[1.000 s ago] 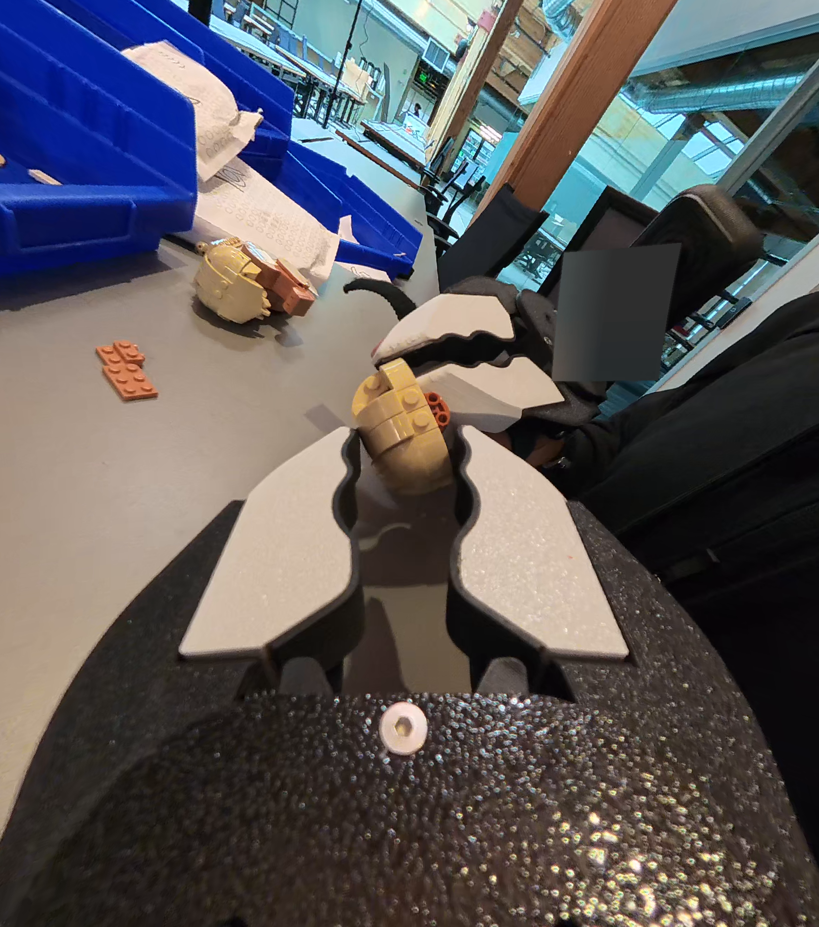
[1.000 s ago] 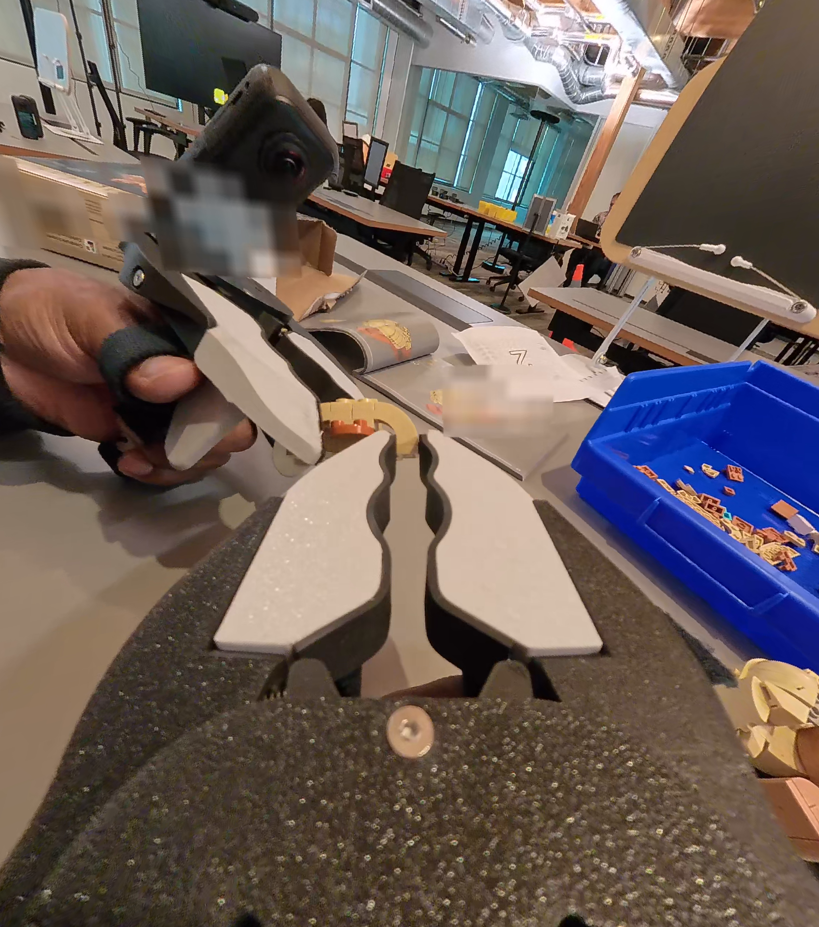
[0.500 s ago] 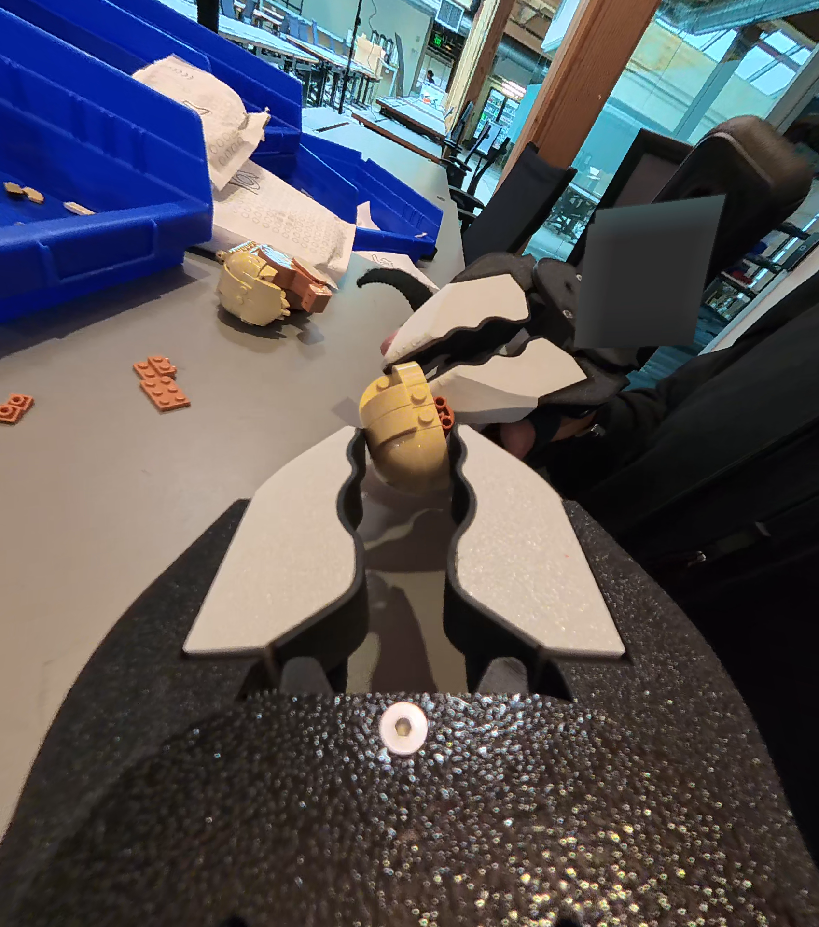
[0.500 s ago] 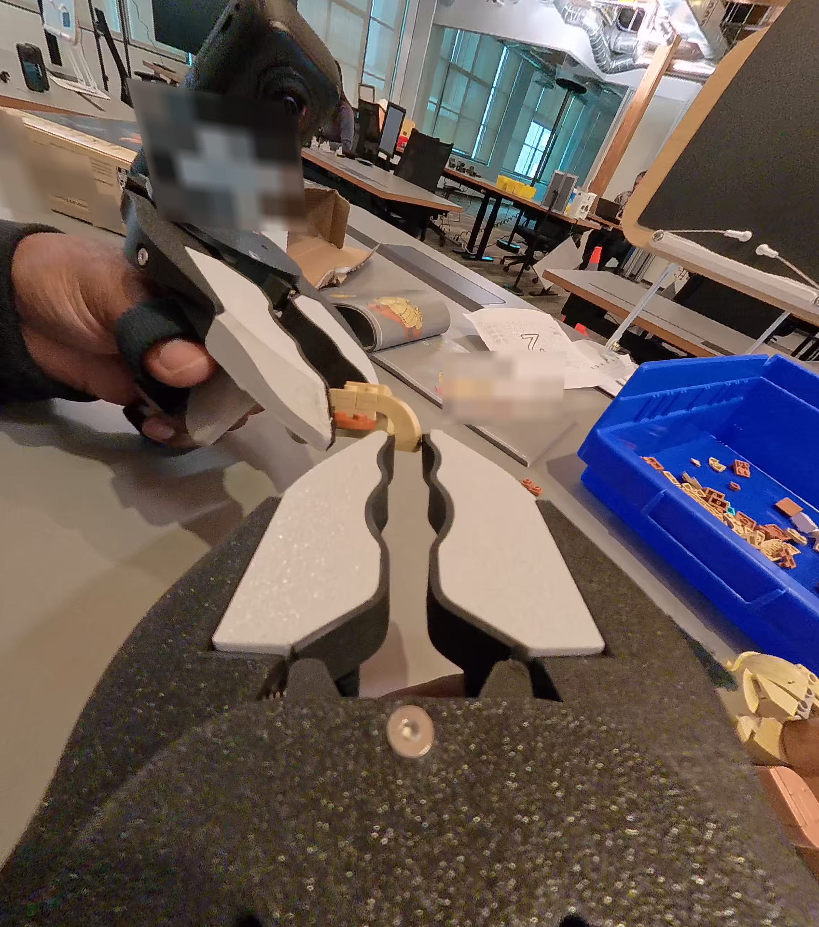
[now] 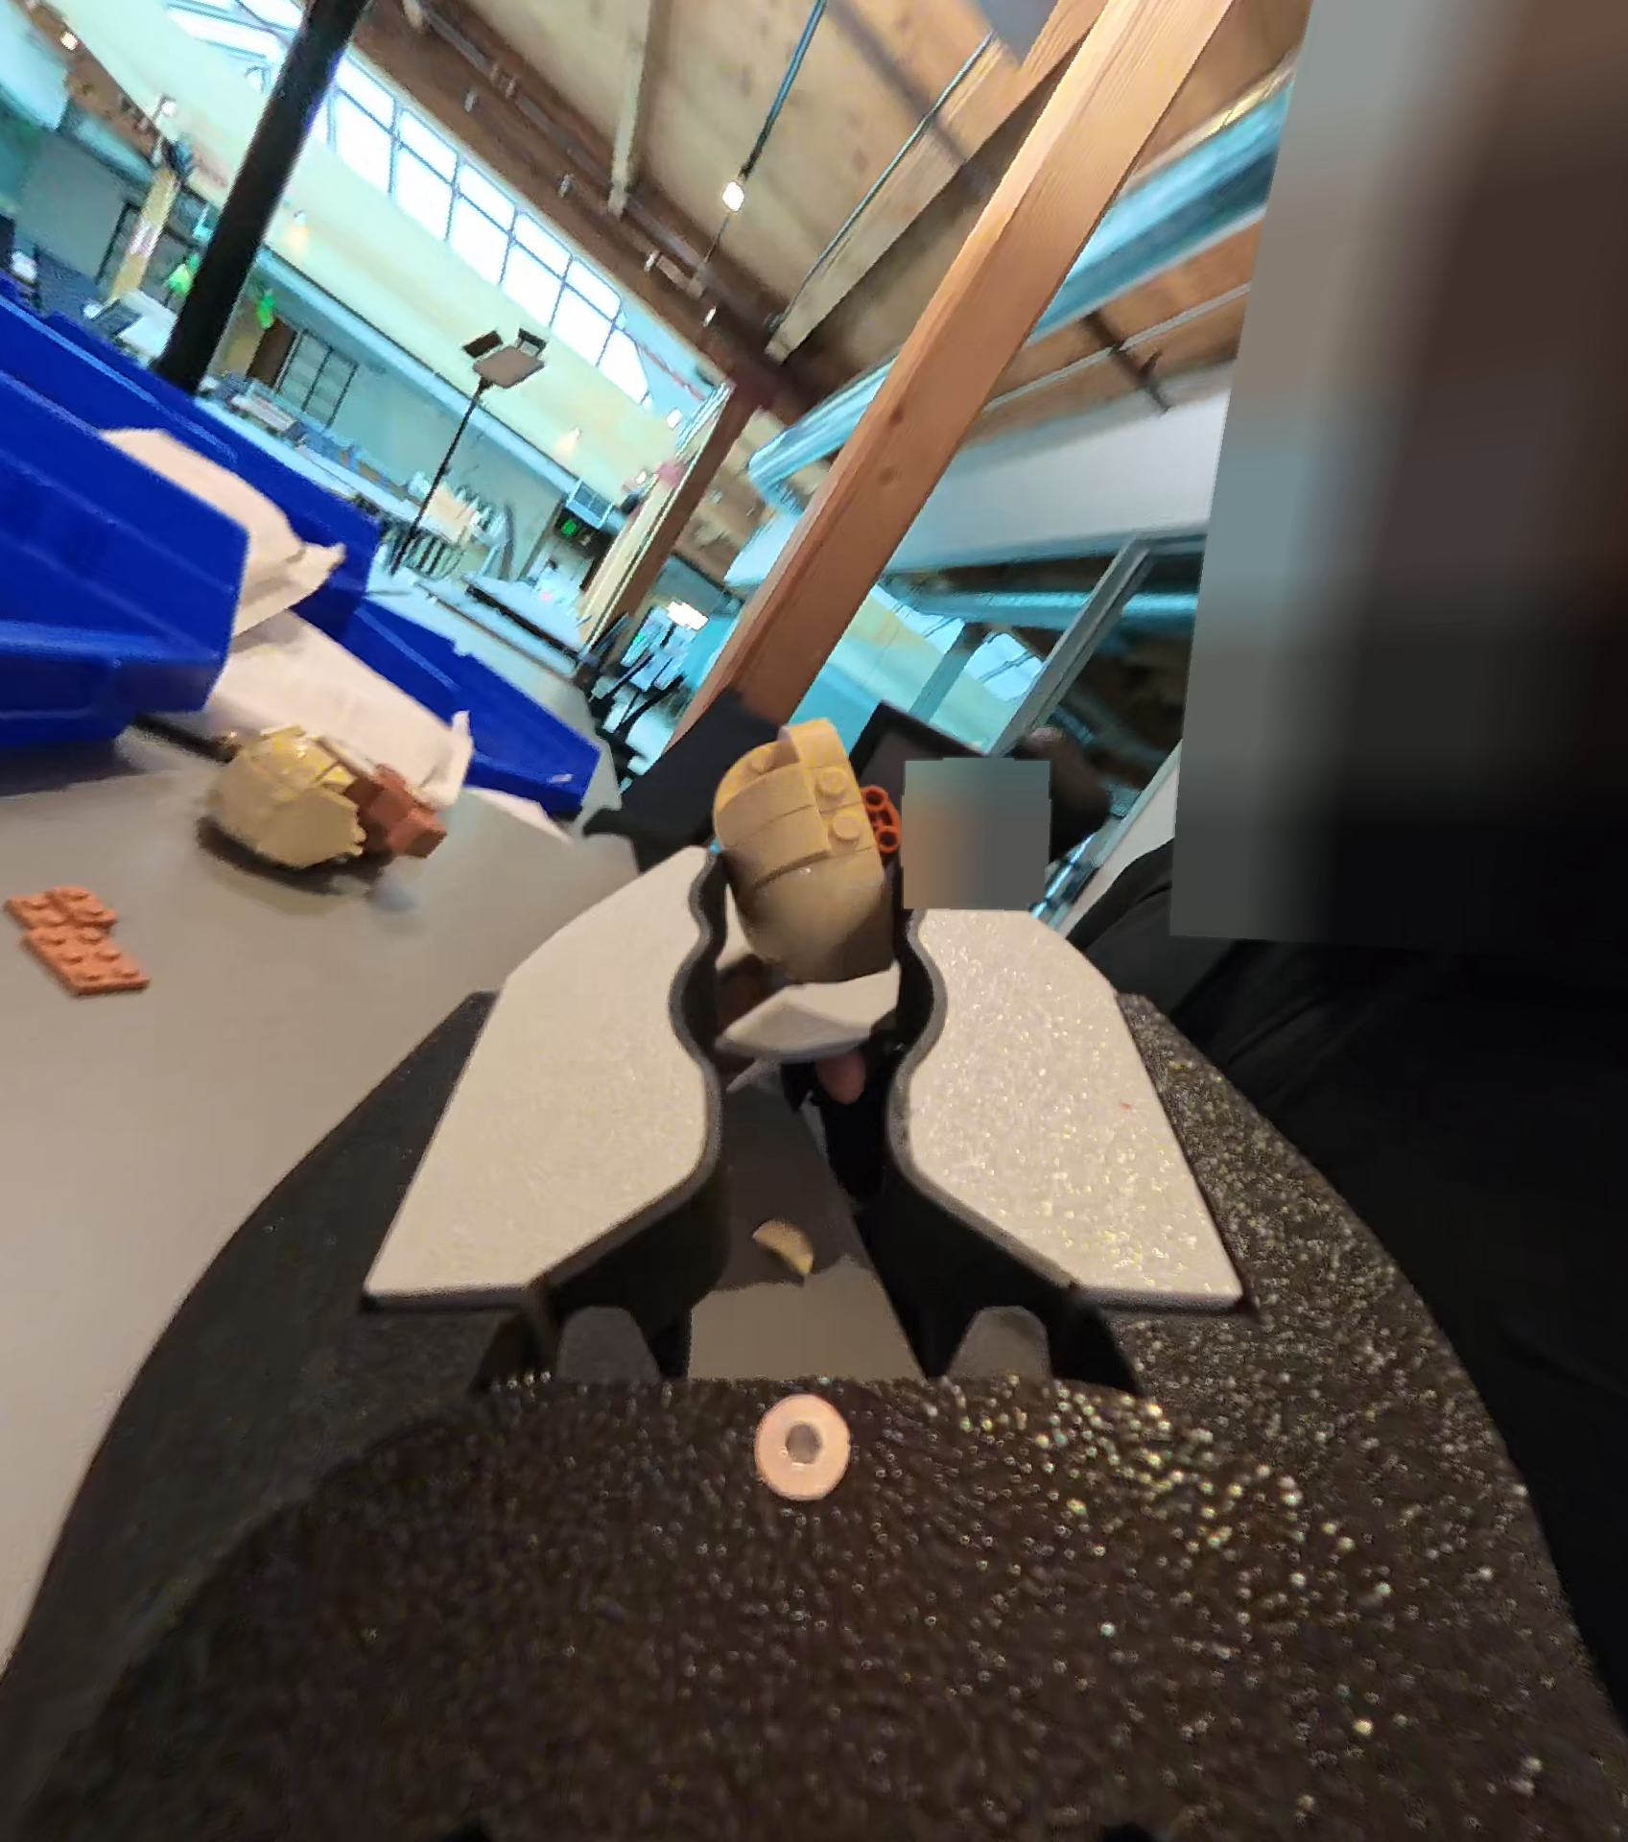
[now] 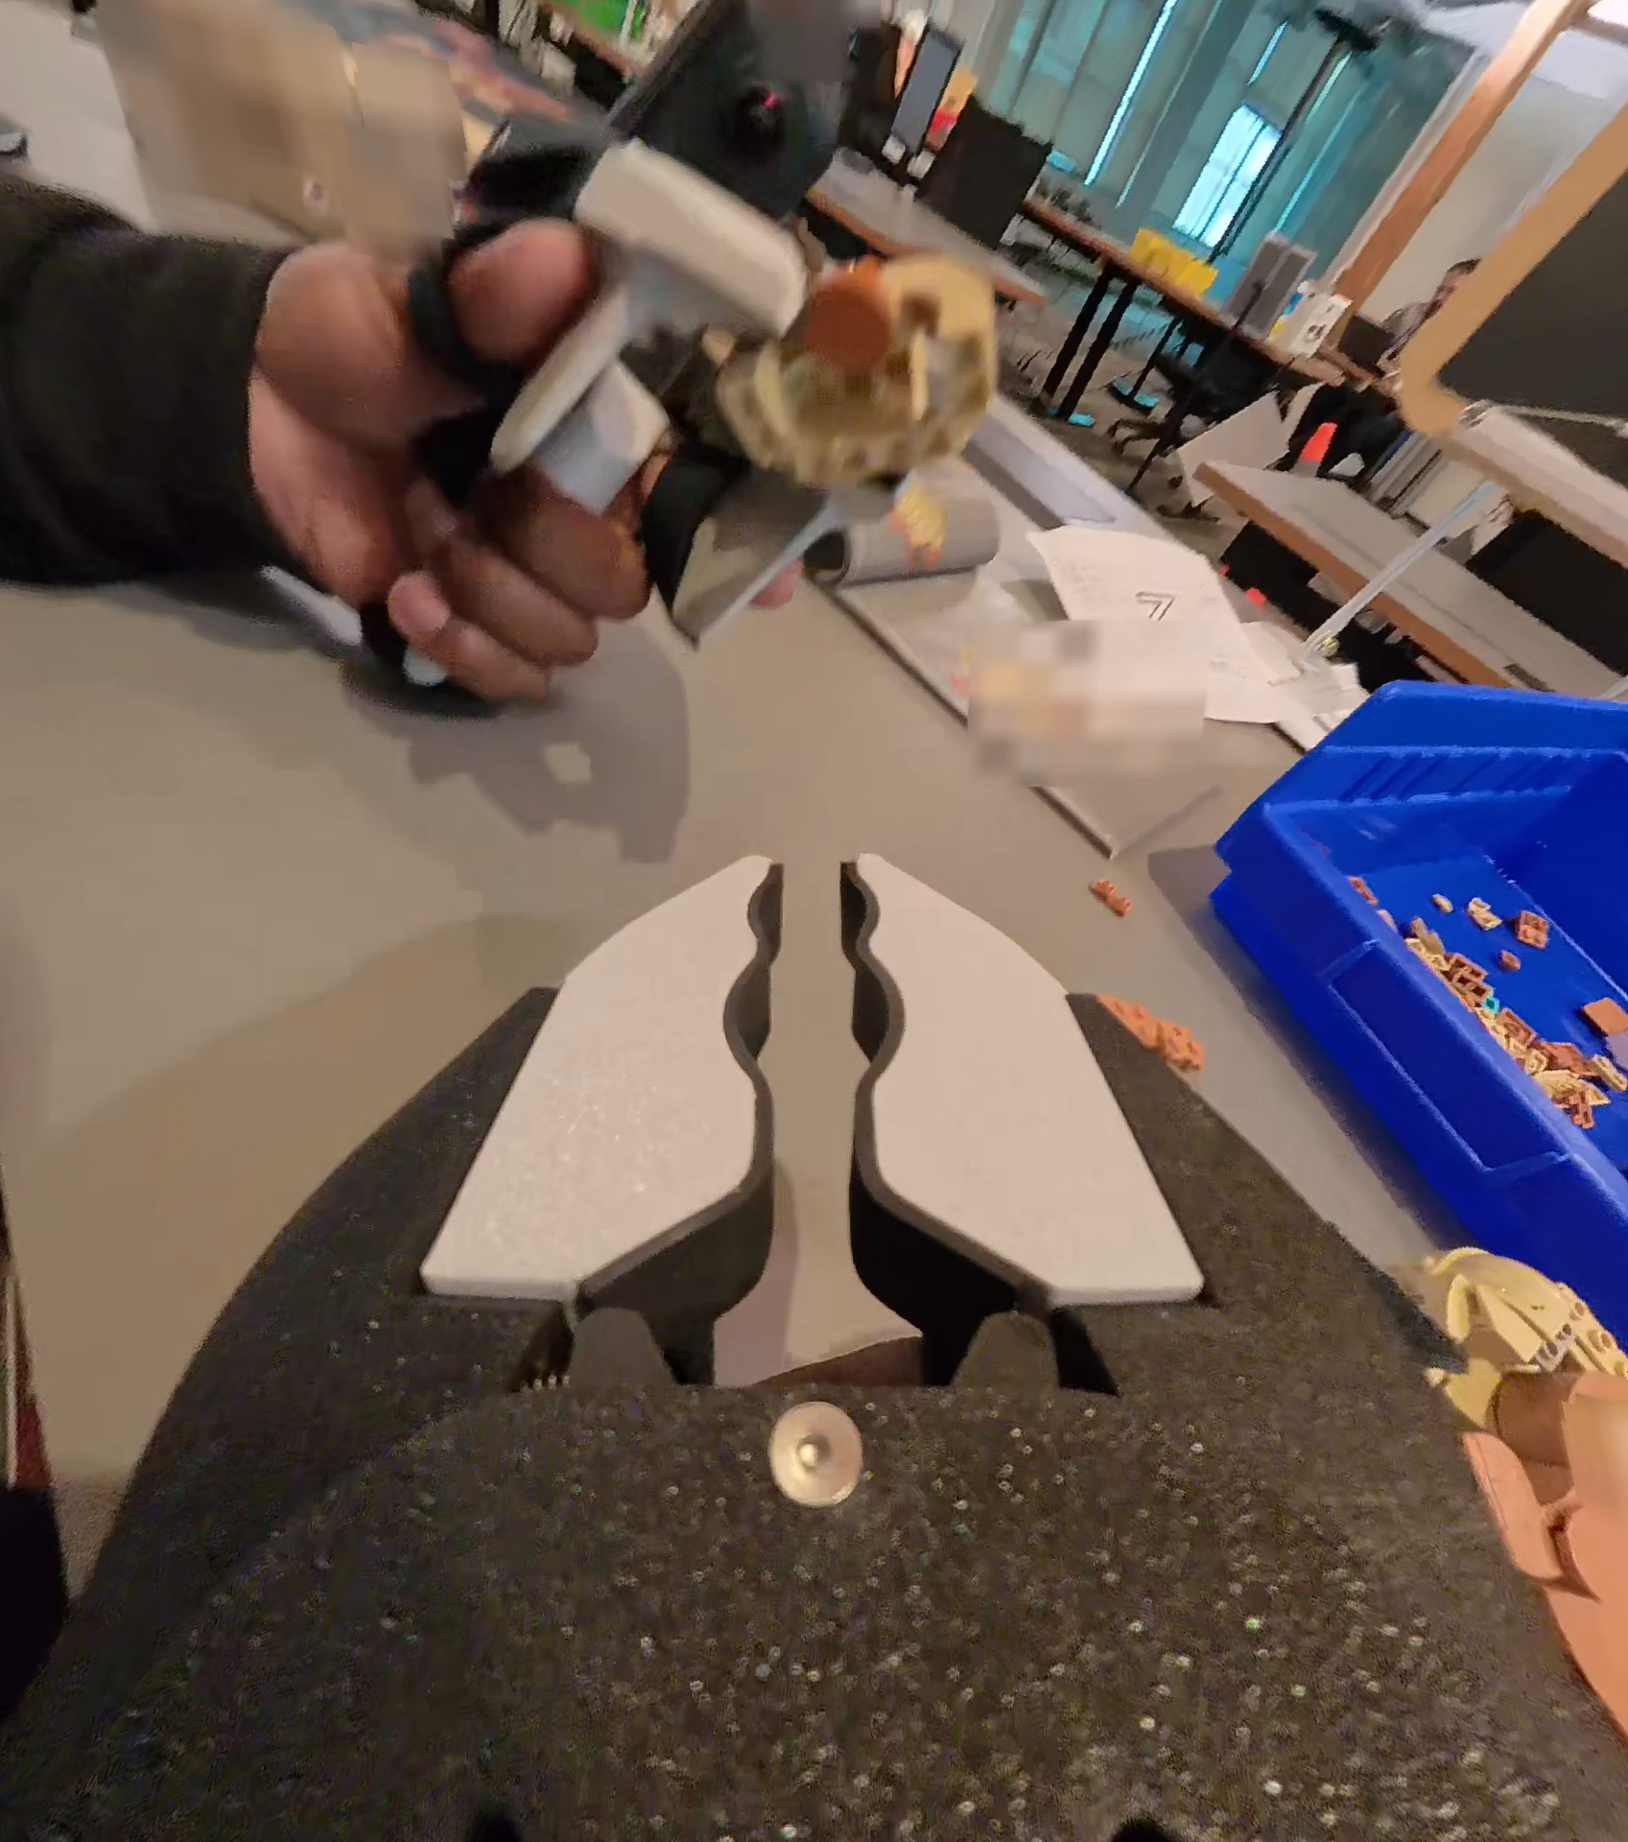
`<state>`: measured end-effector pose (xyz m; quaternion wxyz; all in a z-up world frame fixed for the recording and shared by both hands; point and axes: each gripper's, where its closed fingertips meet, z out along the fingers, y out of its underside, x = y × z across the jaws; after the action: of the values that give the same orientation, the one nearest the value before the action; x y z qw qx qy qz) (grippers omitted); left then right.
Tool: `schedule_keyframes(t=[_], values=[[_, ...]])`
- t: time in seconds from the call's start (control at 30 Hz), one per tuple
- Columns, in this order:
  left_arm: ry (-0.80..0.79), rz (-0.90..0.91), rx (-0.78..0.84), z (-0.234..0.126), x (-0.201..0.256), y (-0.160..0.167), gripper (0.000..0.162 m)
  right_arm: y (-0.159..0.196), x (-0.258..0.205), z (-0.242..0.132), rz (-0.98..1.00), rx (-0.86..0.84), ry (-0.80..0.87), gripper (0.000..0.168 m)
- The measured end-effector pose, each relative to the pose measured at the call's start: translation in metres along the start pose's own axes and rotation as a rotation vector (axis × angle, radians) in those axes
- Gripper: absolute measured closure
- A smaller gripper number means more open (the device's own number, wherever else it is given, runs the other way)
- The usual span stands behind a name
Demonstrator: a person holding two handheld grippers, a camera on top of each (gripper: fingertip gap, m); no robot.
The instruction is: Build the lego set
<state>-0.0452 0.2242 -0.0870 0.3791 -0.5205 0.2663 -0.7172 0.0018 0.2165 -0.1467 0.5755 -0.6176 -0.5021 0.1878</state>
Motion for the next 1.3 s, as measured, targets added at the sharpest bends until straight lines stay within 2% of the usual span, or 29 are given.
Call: schedule_keyframes(t=[0.27,0.37,0.6,1.3], values=[[0.142,-0.077,0.138,-0.008,0.011,-0.017,0.132,0.040,-0.022,-0.006,0.030,-0.220,-0.121,0.155],[0.176,-0.098,0.168,-0.010,0.013,-0.020,0.131,0.043,-0.023,-0.009,0.075,-0.242,-0.152,0.155],[0.197,-0.096,0.203,-0.014,0.015,-0.024,0.131,0.042,-0.023,-0.014,0.144,-0.223,-0.210,0.155],[0.203,-0.096,0.218,-0.015,0.015,-0.025,0.131,0.042,-0.027,-0.014,0.132,-0.228,-0.238,0.152]])
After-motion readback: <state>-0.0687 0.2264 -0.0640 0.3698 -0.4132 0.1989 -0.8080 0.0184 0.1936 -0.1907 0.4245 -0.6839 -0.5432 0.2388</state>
